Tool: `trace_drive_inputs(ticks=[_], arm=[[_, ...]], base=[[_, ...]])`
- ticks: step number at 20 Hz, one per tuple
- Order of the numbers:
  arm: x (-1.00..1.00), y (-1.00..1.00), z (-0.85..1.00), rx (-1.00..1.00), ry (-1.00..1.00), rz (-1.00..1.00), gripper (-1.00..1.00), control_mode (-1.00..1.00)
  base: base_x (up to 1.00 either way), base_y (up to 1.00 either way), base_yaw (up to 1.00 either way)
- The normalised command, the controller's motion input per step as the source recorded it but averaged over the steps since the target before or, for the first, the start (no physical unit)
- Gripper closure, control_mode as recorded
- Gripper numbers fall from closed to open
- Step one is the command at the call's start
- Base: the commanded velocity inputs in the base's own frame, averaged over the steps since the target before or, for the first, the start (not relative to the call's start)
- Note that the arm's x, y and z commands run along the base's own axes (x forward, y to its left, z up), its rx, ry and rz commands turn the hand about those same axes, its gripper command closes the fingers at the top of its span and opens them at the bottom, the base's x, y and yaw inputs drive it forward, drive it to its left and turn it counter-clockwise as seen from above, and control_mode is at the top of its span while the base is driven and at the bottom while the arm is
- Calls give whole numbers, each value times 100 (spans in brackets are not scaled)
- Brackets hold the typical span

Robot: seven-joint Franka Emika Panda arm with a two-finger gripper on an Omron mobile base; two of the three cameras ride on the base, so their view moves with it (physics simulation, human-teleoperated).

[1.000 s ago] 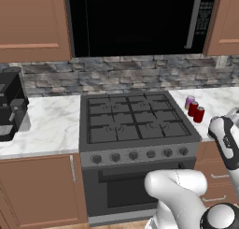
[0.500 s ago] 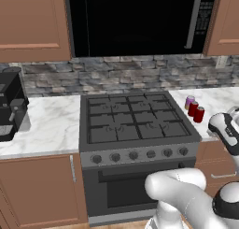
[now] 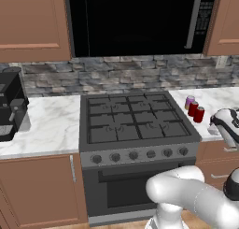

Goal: Four empty soda cans are scattered around the kitchen. Gather all the cans and cluster them next to the stove for recycling.

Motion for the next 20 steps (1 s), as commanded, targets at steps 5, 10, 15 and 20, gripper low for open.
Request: trace_drive_inputs(ticks=[5,10,15,20], arm=[[20,-4,-2,6,0,5,100,-100],[21,0,-18,4,0,5,100,-100],[13,0,-37,3,0,6,100,-100],[13,-1,-36,5,0,6,100,-100]], base=[[0,0,0],[0,0,0],[0,0,0],[0,0,0]])
